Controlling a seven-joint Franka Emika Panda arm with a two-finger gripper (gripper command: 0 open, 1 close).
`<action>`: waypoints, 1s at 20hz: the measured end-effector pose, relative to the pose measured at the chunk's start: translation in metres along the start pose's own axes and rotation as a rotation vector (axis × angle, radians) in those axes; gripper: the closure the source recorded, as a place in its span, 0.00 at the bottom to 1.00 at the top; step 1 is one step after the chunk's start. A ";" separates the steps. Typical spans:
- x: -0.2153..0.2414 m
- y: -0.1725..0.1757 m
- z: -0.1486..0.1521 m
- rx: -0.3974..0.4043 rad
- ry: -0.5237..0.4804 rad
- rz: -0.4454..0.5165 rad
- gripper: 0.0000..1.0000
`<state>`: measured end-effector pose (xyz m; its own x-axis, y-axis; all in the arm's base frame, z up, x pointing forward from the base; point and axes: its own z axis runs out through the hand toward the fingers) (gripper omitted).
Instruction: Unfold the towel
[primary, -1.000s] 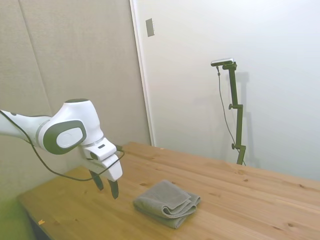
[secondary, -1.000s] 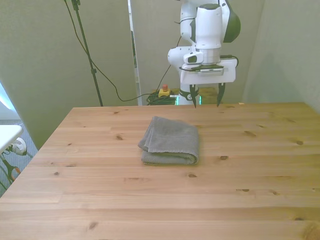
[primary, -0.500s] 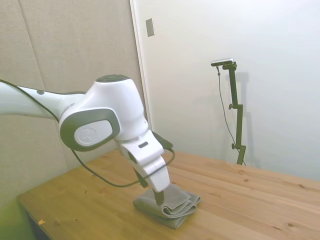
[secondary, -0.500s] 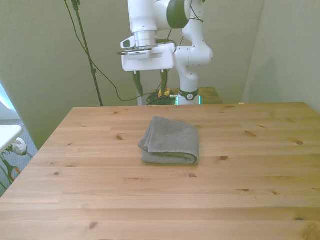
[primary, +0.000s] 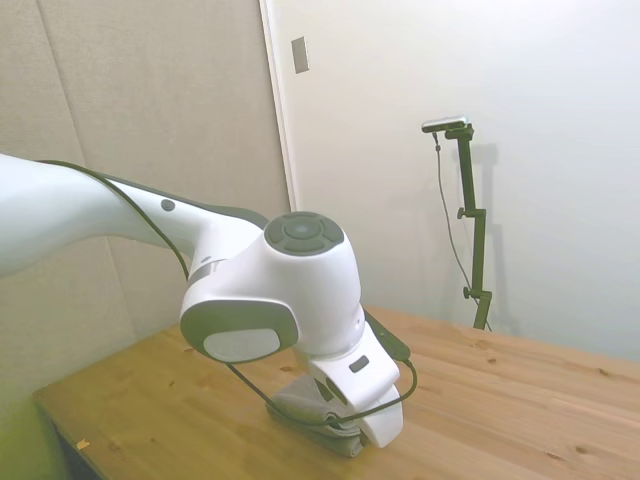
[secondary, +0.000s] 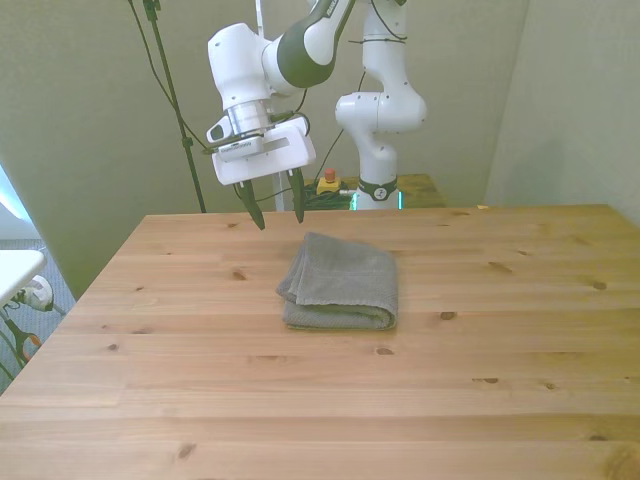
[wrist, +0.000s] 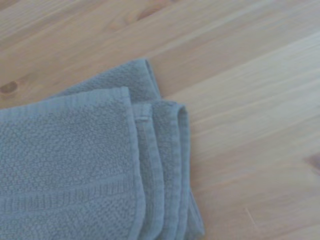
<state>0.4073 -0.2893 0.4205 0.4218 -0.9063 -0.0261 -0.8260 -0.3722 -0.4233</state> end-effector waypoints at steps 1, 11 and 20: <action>0.001 -0.001 0.008 0.019 -0.005 -0.016 0.00; -0.021 -0.011 0.056 0.092 -0.113 -0.079 0.00; -0.027 -0.004 0.057 0.098 -0.188 -0.086 1.00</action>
<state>0.4210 -0.2516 0.3712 0.5586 -0.8156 -0.1508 -0.7478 -0.4166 -0.5170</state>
